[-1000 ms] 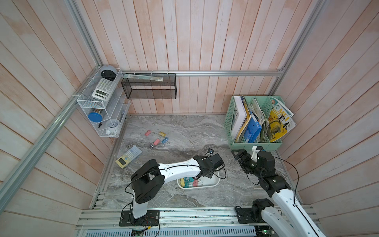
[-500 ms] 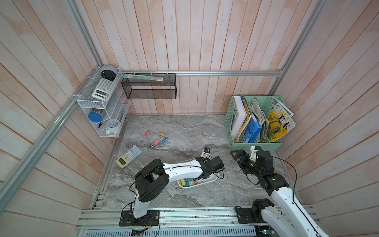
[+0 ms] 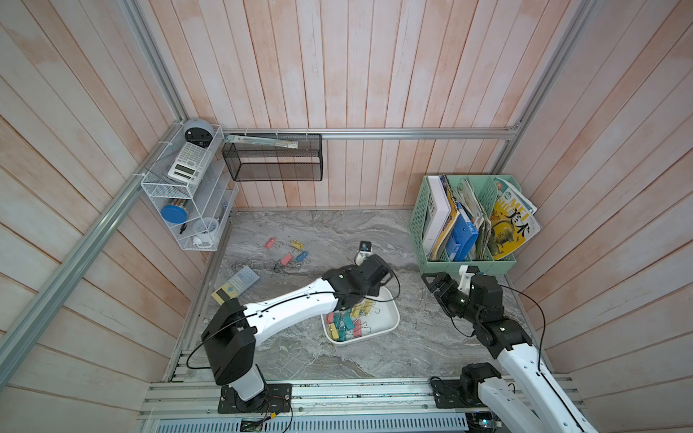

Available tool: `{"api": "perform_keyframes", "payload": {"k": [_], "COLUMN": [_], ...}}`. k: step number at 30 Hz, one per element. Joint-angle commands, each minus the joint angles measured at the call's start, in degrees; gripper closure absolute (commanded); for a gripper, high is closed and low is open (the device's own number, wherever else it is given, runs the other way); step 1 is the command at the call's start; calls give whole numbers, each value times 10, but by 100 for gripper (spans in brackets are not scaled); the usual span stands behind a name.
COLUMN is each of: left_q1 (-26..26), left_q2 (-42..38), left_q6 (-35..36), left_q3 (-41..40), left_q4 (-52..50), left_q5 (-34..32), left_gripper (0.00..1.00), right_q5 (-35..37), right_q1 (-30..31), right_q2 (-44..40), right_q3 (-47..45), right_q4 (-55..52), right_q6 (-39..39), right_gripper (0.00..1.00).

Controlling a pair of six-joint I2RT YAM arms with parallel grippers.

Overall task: Put the binder clips in the storage box
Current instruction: Place the binder clip in the storage box, then pick up the binder clip at the center of the board.

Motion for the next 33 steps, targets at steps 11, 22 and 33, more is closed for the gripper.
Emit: {"api": "perform_keyframes", "payload": {"k": [11,22,33], "left_q1": [228,267,290], "left_q2": [110,253,315], "left_q6": [240,301,302], "left_q3": [64,117,150], "left_q4": [-61,-78,-42], "left_q5": [-85,-115,-101], "left_gripper": [70,49,55], "right_q5": [-7,-16,-73], "right_q1": [1,2,58], "right_q2": [-27,-29,-23], "right_q3": [17,20,31], "right_q4": [-28,-32,41], "right_q6": [-16,-20,-80], "right_gripper": [2,2,2]}}
